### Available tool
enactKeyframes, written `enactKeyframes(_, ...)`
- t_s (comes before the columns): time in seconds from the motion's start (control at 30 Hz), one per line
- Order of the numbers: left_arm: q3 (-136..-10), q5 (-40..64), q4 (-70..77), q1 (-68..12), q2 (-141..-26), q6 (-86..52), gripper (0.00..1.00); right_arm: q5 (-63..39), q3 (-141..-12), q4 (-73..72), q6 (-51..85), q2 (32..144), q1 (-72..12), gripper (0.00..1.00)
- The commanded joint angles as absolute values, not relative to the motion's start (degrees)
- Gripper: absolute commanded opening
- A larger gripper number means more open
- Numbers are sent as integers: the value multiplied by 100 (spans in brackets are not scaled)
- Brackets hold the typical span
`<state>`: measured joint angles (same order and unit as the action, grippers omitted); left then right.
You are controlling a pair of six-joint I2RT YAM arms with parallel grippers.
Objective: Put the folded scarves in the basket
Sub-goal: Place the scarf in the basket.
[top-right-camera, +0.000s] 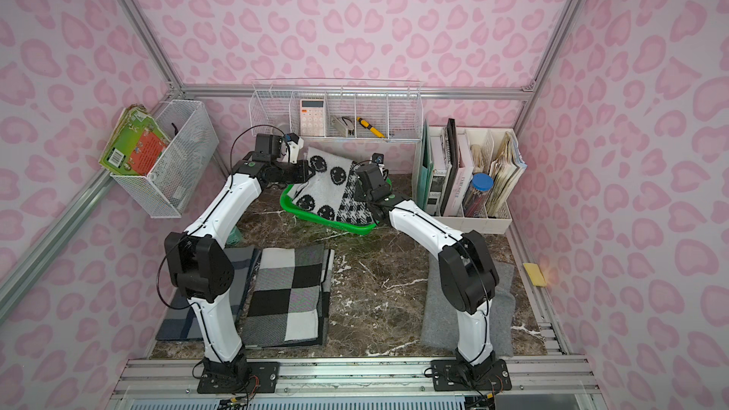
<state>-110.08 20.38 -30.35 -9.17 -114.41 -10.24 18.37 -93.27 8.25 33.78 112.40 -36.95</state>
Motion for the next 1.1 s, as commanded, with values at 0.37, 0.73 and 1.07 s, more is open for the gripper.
enactKeyframes(0.37,-10973,1603,-2575,-801,-11934,-729,0,1702,-9558,956,2974,11916,-3787,0)
enactKeyframes(0.73,-10642,1943,-2571,-800,-12002,-725,0,1906,-9987,1886,2855,12436,-3681,0)
enactKeyframes(1.07,-9453,2366,-2472,-807,-11311,-1452,0,1978,-9308,1795,2685,11984,-3436,0)
